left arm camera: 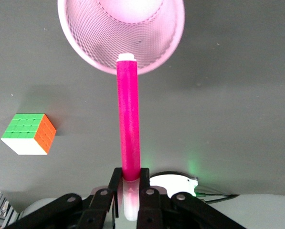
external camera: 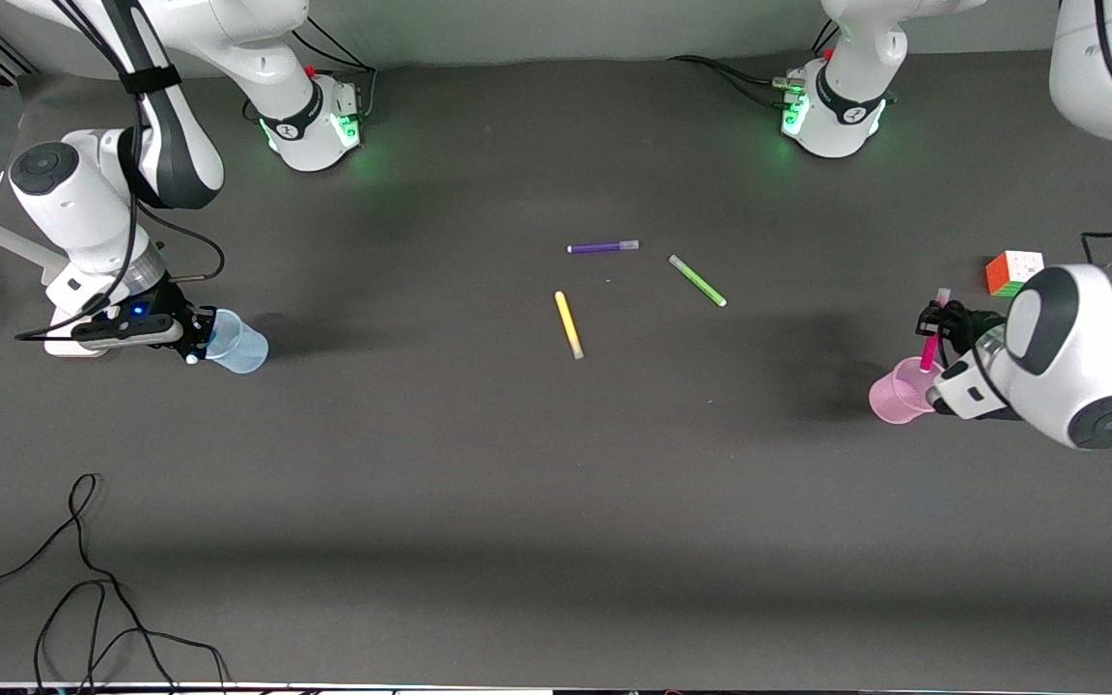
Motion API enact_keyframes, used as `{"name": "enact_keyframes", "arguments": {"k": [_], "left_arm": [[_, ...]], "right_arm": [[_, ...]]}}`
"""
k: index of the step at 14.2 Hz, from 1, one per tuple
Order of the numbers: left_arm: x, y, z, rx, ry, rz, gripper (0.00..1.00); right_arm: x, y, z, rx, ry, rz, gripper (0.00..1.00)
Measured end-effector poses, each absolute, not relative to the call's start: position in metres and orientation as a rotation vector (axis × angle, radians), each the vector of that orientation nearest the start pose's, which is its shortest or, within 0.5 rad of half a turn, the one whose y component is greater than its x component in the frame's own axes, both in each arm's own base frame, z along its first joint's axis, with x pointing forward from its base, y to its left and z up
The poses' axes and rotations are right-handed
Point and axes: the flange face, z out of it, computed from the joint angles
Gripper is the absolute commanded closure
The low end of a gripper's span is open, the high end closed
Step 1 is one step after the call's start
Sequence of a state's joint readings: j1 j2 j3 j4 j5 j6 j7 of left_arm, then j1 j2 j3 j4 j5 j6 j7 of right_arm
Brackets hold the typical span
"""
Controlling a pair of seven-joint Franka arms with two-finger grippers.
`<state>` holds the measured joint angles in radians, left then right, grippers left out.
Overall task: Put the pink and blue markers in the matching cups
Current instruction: 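Lift both markers and carry each above its matching cup, then open the right gripper over the blue cup while the left gripper lowers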
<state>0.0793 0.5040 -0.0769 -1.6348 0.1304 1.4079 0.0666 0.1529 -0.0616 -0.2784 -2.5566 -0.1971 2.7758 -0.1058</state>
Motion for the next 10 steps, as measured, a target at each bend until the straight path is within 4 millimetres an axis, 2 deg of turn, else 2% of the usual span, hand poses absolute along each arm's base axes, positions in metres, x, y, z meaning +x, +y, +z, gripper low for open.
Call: {"name": "enact_keyframes", "arguments": {"k": [1,2,3,4,5,6,10], "left_arm": [[0.588,0.021,0.286,-2.855,0.145,1.116,0.98],[0.589,0.021,0.279,-2.846,0.15,1.13,0.97],[0.59,0.021,0.273,-2.841,0.152,1.141,0.92],[0.591,0.02,0.268,-2.838,0.154,1.148,0.73],[0.591,0.02,0.265,-2.834,0.157,1.154,0.24],[0.592,0.019,0.263,-2.832,0.16,1.156,0.0],[0.601,0.017,0.267,-2.839,0.165,1.132,0.0]], "right_arm": [[0.471,-0.051,0.313,-3.214,-0.245,-0.435,0.97],[0.47,-0.051,0.309,-3.214,-0.246,-0.437,0.86],[0.469,-0.051,0.306,-3.213,-0.248,-0.438,0.45],[0.469,-0.051,0.305,-3.214,-0.248,-0.434,0.17],[0.468,-0.051,0.304,-3.214,-0.247,-0.431,0.06],[0.468,-0.052,0.304,-3.215,-0.243,-0.431,0.0],[0.468,-0.056,0.304,-3.217,-0.229,-0.431,0.0]]}}
